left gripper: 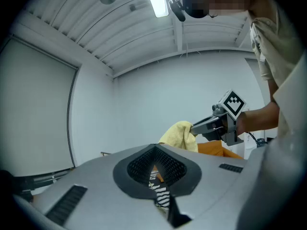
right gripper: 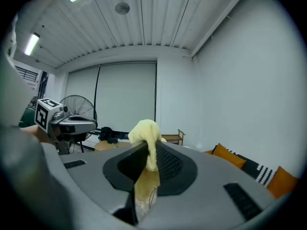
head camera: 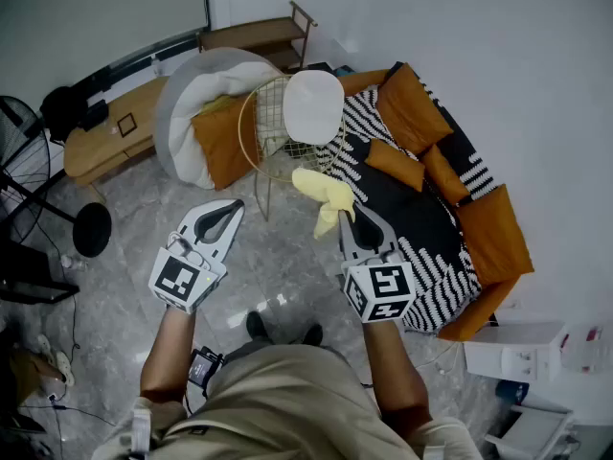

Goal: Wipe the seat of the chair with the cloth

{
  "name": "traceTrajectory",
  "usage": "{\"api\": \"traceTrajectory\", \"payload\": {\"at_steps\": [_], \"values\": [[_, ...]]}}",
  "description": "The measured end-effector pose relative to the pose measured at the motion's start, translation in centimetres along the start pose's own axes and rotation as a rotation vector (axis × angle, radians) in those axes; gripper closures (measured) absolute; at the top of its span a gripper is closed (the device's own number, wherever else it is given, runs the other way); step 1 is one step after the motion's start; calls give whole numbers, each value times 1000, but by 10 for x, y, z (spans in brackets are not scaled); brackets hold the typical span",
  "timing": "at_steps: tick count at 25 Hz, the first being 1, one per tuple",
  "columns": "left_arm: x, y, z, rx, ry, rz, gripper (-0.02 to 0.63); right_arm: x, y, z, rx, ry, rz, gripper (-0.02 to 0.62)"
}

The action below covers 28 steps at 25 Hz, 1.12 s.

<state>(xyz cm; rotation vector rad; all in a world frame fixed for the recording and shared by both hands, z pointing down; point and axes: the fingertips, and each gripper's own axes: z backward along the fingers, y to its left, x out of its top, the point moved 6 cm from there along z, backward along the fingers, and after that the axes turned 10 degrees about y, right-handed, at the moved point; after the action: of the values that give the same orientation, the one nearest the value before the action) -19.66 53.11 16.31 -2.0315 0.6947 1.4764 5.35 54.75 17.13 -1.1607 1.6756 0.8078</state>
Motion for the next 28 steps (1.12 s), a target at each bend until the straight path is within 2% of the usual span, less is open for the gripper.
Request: {"api": "traceTrajectory", "payload": {"at_steps": [3, 6, 10, 17, 21, 28], "values": [[3, -2, -3, 4, -22, -30, 591, 1, -6, 5, 2, 1, 0, 538], [5, 3, -6, -7, 8, 7, 591, 5, -6, 1, -5, 0, -2, 538], [7, 11, -6, -18, -21, 12, 591, 6, -1, -6, -12, 4, -4, 538], [1, 13, -6, -19, -20, 21, 591, 2, 1, -11, -5, 12, -11, 537], [-5, 16, -5, -22, -37, 3, 591, -1, 3, -13, 8, 4, -49, 531], [-18, 42, -1, -51, -41, 43, 591, 1, 18, -28, -22, 5, -70, 528]]}}
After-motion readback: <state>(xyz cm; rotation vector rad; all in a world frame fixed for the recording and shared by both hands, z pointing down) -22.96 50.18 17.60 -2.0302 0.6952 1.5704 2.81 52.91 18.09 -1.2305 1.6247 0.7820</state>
